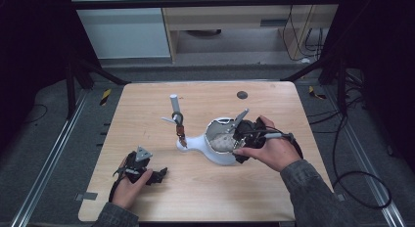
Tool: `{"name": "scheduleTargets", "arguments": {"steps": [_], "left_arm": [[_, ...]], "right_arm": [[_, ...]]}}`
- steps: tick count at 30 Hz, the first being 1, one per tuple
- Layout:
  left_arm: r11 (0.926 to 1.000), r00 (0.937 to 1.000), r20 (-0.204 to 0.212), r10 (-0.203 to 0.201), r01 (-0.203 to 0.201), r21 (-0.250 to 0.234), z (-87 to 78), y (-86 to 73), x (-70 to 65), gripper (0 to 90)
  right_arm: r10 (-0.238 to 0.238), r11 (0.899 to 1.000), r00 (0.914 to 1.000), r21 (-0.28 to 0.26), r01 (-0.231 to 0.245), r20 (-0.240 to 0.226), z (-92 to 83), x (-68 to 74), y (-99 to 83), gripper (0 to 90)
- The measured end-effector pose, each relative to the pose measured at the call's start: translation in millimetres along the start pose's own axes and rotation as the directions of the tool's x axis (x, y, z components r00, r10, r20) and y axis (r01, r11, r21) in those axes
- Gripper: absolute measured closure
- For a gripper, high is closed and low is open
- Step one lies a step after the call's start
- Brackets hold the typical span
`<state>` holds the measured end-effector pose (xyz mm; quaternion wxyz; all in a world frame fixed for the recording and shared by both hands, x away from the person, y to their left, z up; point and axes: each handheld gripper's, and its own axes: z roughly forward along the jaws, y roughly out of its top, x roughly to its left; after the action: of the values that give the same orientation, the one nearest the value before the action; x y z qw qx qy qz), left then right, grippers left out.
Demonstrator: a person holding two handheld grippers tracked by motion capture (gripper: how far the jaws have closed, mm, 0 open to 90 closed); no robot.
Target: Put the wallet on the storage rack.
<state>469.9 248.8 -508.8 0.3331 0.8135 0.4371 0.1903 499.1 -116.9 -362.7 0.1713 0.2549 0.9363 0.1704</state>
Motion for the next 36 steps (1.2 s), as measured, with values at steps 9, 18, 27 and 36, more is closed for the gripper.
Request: {"name": "scheduleTargets", "arguments": {"steps": [9,18,27,36], "left_arm": [[1.0,1.0,0.0,0.0,0.0,-0.004,0.3,-0.2,-0.2,0.0],[1.0,1.0,0.001,-0.001,0.001,-0.003,0.3,-0.2,-0.3,0.0],[1.0,1.0,0.0,0.0,0.0,-0.005,0.1,-0.5,-0.6,0.0],[1.0,1.0,0.0,0.004,-0.004,-0.002,-0.1,-0.4,-0.3,0.0]], "right_arm": [[0.032,0.999,0.9995,-0.039,-0.031,0.009,-6.6,-8.6,-9.1,5.9],[0.077,0.993,0.997,-0.09,-0.076,0.008,-8.5,-13.8,-20.8,5.7],[0.117,0.983,0.9931,-0.144,-0.115,0.006,-7.2,-22.1,-33.5,5.4],[0.151,0.975,0.9876,-0.172,-0.141,0.044,-5.9,-27.0,-46.0,6.8]]}}
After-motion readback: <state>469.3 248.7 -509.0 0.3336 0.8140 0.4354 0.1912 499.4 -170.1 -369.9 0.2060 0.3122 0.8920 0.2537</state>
